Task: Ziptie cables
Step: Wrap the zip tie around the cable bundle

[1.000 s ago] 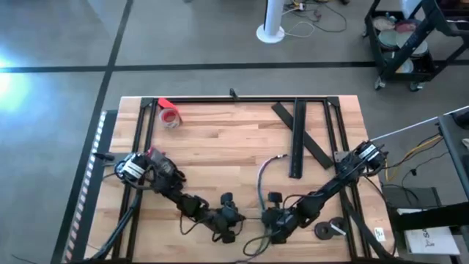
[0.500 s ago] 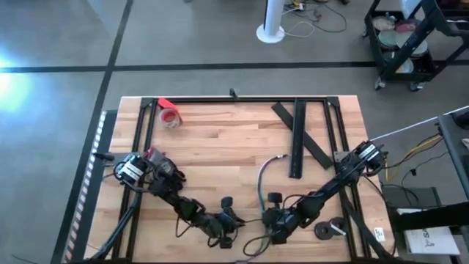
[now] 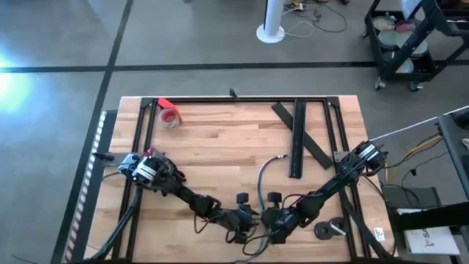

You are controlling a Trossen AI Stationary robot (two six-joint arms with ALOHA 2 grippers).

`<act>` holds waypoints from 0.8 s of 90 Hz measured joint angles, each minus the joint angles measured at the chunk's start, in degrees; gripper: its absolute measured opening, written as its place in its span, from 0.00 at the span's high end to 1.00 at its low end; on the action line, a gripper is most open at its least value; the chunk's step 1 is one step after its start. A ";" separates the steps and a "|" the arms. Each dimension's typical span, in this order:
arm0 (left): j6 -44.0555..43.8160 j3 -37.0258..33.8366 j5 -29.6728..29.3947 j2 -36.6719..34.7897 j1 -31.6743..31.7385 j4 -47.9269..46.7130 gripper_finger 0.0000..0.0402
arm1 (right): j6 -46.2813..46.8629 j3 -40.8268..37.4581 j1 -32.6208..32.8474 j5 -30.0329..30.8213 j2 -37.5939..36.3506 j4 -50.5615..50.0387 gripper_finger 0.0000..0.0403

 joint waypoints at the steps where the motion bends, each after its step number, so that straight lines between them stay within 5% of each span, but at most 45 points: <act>1: 0.01 0.19 -0.06 0.12 0.00 -0.20 0.67 | 0.00 0.00 -0.03 0.00 0.00 0.02 0.98; 35: -2.24 2.16 -1.70 0.92 0.20 -5.00 0.97 | 0.17 0.02 -0.19 -0.17 0.00 0.05 0.98; 72: -7.14 1.68 -5.88 0.85 -2.01 -6.27 1.00 | 0.40 0.13 -0.19 -0.16 0.00 -0.18 0.98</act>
